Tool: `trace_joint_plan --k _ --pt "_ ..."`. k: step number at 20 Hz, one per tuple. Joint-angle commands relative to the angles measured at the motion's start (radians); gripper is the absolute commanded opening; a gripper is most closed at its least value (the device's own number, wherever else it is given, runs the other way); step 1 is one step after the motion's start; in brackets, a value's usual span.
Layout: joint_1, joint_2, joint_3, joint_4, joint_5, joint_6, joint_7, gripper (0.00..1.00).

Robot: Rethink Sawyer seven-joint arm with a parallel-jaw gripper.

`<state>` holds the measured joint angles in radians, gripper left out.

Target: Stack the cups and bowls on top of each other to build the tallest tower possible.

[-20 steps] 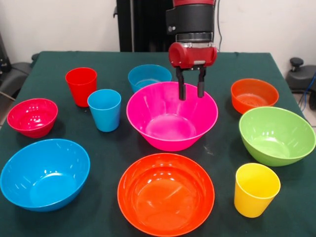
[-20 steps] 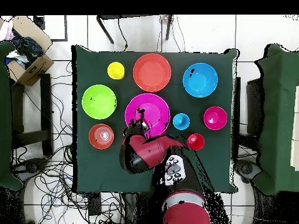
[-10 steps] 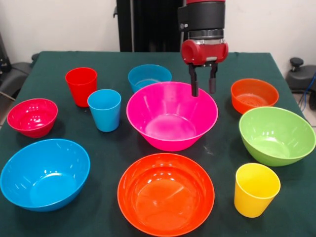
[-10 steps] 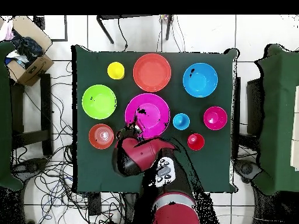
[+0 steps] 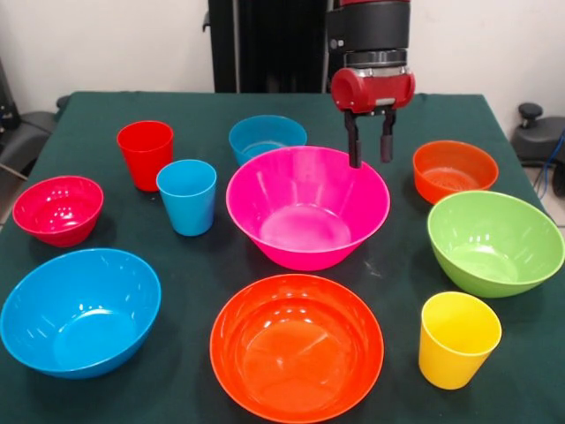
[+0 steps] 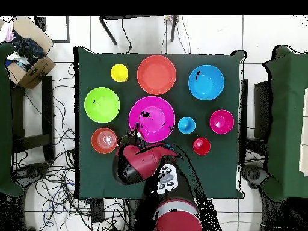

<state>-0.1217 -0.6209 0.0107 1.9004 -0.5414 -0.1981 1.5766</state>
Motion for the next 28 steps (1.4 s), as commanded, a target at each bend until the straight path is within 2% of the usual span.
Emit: trace_joint_plan --k 1,5,12,19,28 --pt "0.015 0.028 0.055 0.041 0.033 0.105 0.149 1.0" --pt "0.018 0.057 0.056 0.035 0.04 0.084 0.161 1.0" --pt "-0.015 0.092 0.099 0.047 0.038 0.041 0.19 1.0" --pt "-0.002 0.136 0.077 0.026 0.034 0.008 0.202 1.0" --pt "-0.03 0.181 0.107 0.025 0.037 -0.009 0.218 1.0"
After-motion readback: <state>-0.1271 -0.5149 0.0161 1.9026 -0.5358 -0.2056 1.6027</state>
